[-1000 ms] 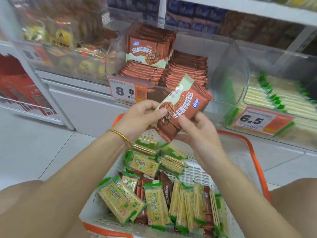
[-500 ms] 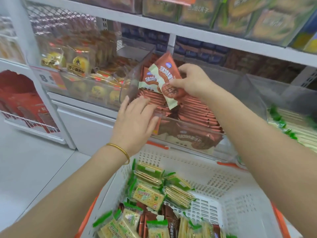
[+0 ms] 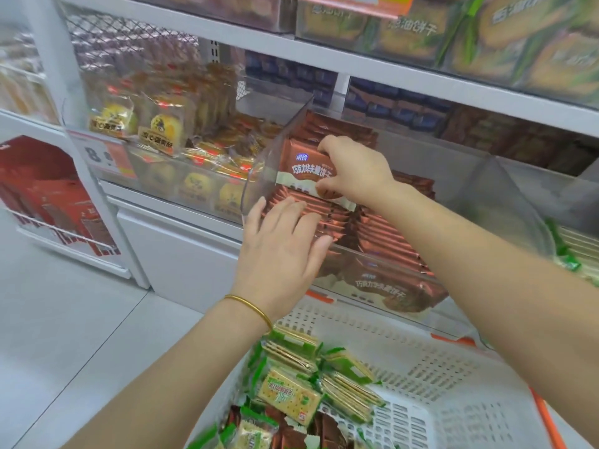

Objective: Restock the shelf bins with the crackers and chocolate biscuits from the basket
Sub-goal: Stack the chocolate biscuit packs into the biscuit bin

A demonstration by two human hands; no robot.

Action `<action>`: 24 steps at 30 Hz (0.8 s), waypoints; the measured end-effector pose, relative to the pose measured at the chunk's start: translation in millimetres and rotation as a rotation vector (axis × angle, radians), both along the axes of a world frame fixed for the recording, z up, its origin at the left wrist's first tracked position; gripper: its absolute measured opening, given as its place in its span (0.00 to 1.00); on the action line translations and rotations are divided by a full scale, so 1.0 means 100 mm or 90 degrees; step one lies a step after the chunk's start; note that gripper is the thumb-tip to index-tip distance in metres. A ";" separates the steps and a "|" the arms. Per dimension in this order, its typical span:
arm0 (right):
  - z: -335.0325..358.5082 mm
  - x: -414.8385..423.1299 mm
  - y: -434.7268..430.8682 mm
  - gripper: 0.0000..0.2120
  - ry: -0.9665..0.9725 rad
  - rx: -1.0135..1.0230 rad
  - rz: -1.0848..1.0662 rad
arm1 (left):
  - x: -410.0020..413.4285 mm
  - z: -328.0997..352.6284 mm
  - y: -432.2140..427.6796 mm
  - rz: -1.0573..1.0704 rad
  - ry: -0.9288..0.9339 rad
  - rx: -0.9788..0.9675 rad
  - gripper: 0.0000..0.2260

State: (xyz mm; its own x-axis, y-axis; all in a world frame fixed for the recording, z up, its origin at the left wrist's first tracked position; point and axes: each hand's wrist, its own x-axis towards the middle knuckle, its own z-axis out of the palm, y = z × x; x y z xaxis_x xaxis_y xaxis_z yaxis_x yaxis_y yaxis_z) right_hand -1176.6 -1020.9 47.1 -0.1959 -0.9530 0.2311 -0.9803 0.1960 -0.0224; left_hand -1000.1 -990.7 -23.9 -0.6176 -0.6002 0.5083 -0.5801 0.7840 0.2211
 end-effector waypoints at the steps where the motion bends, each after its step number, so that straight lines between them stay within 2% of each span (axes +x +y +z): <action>1: 0.00 0.00 0.00 0.29 0.005 -0.009 0.002 | 0.00 0.00 0.00 0.000 0.000 0.001 0.22; 7: 0.03 -0.03 -0.01 0.26 -0.001 -0.047 -0.010 | 0.01 0.02 0.00 -0.005 -0.003 0.004 0.23; 13: -0.06 0.05 0.00 0.25 0.178 -0.068 -0.039 | 0.02 0.01 -0.01 -0.014 -0.006 0.010 0.23; 16: -0.07 0.03 0.03 0.29 0.198 -0.074 -0.033 | 0.06 0.02 -0.01 -0.033 0.006 0.017 0.23; 20: 0.01 -0.01 0.15 0.33 0.162 -0.091 -0.045 | 0.12 0.07 0.06 -0.066 0.048 -0.020 0.19; 22: 0.04 0.00 0.30 0.29 0.102 -0.144 -0.053 | 0.16 0.10 0.15 -0.078 0.079 -0.065 0.16; 24: 0.05 0.06 0.57 0.22 -0.008 -0.230 -0.034 | 0.21 0.14 0.28 -0.100 0.107 -0.092 0.13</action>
State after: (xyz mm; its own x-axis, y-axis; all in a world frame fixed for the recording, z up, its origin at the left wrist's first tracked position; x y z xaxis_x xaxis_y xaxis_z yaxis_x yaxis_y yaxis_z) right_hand -1170.4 -963.7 51.9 -0.2482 -0.7987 0.5481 -0.9681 0.2247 -0.1110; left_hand -978.6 -963.0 -10.3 -0.5973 -0.4168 0.6852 -0.4128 0.8923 0.1829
